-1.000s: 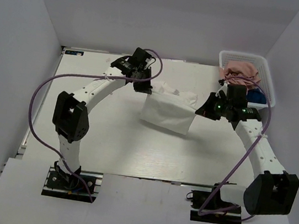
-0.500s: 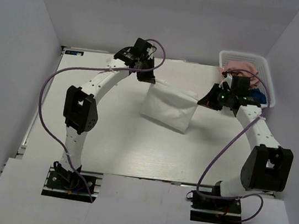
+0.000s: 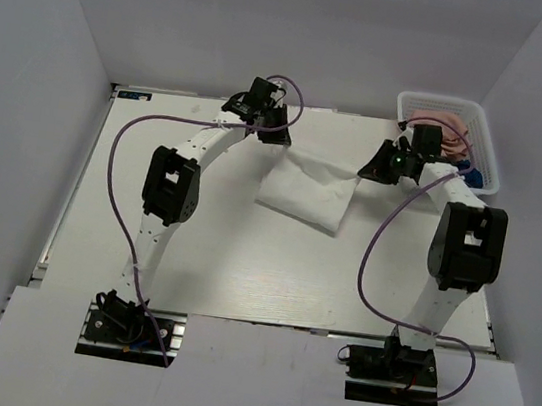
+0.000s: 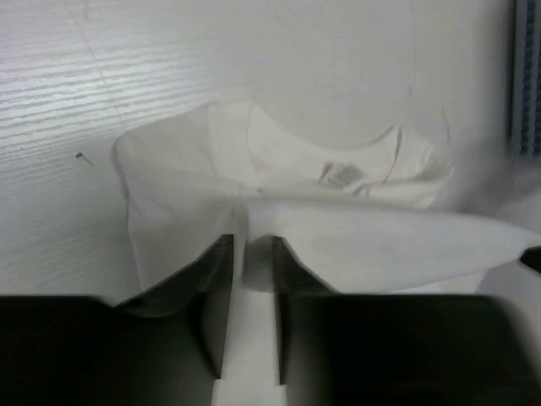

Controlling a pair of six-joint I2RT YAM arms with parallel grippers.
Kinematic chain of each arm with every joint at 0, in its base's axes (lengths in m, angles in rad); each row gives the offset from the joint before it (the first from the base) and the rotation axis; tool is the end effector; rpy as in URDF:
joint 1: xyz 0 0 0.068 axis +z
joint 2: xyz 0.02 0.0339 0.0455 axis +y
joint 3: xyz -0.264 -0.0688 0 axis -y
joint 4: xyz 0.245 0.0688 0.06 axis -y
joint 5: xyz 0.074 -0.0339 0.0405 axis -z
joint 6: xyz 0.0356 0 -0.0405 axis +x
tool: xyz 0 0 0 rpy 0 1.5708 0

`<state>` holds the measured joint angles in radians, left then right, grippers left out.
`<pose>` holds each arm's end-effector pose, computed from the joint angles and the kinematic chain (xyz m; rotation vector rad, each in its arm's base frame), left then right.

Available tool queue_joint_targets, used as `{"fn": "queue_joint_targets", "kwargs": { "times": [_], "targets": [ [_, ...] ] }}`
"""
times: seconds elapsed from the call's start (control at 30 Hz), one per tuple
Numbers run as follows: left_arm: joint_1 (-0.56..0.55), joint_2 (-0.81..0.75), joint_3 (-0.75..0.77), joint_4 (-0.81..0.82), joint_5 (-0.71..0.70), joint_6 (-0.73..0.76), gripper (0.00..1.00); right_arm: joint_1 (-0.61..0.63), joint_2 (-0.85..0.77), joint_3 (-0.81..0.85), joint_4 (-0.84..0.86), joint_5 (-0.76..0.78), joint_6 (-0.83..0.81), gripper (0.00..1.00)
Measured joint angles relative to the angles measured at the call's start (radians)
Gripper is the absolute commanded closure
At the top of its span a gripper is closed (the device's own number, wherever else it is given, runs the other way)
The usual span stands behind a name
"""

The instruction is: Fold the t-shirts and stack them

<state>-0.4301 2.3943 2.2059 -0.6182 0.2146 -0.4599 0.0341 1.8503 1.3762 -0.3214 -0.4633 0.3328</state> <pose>0.4884 -0.2324 0.2274 0.0698 2.4602 -0.6644 0.4115 0.0300 0.2332 0.1266 2.3724 0.7246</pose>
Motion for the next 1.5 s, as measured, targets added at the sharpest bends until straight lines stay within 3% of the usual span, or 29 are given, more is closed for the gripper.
{"fn": "queue_joint_targets", "kwargs": {
  "times": [0.03,0.07,0.27,0.47,0.6,0.9,1.0,1.03,1.07,1.17,1.2,1.23,1.33,1.4,1.5],
  "targets": [
    [0.002,0.015,0.006,0.022,-0.005,0.005,0.11,-0.002,0.032,0.021,0.01,0.002,0.002,0.1],
    [0.005,0.026,0.01,0.043,-0.015,0.006,0.0,-0.004,0.066,0.044,0.014,0.003,0.003,0.1],
    [0.034,0.047,0.051,0.112,-0.033,0.0,0.0,-0.009,0.177,0.176,0.02,0.003,0.0,0.1],
    [0.041,-0.053,-0.097,0.197,-0.018,0.048,0.0,0.007,0.06,0.087,0.068,-0.013,-0.003,0.1],
    [0.019,-0.058,-0.104,0.2,0.037,0.137,0.0,0.024,-0.018,0.032,0.075,0.05,-0.017,0.1],
    [-0.011,0.082,-0.012,0.194,0.053,0.276,0.22,0.034,-0.029,-0.04,0.1,0.197,-0.048,0.1],
    [-0.011,0.121,-0.011,0.193,0.056,0.286,0.38,0.034,0.001,-0.04,0.13,0.219,-0.049,0.1],
    [-0.011,0.132,-0.011,0.193,0.058,0.287,0.5,0.034,0.014,-0.04,0.139,0.22,-0.049,0.1],
    [-0.011,0.14,-0.008,0.195,0.061,0.283,0.55,0.034,0.027,-0.04,0.148,0.222,-0.048,0.1],
    [-0.01,0.155,-0.006,0.208,0.077,0.272,0.8,0.035,0.072,-0.039,0.167,0.214,-0.045,0.21],
    [-0.01,0.155,-0.006,0.21,0.082,0.269,0.88,0.035,0.091,-0.037,0.169,0.209,-0.043,0.29],
    [-0.01,0.155,-0.008,0.221,0.085,0.261,0.98,0.036,0.105,-0.035,0.169,0.203,-0.038,0.45],
    [-0.01,0.146,-0.031,0.268,0.08,0.239,1.0,0.04,0.141,-0.039,0.198,0.18,-0.012,0.7],
    [-0.01,0.145,-0.043,0.287,0.079,0.229,1.0,0.045,0.146,-0.057,0.24,0.17,0.014,0.74],
    [-0.01,0.145,-0.056,0.304,0.08,0.218,1.0,0.053,0.148,-0.064,0.289,0.172,0.03,1.0]
  ]
}}
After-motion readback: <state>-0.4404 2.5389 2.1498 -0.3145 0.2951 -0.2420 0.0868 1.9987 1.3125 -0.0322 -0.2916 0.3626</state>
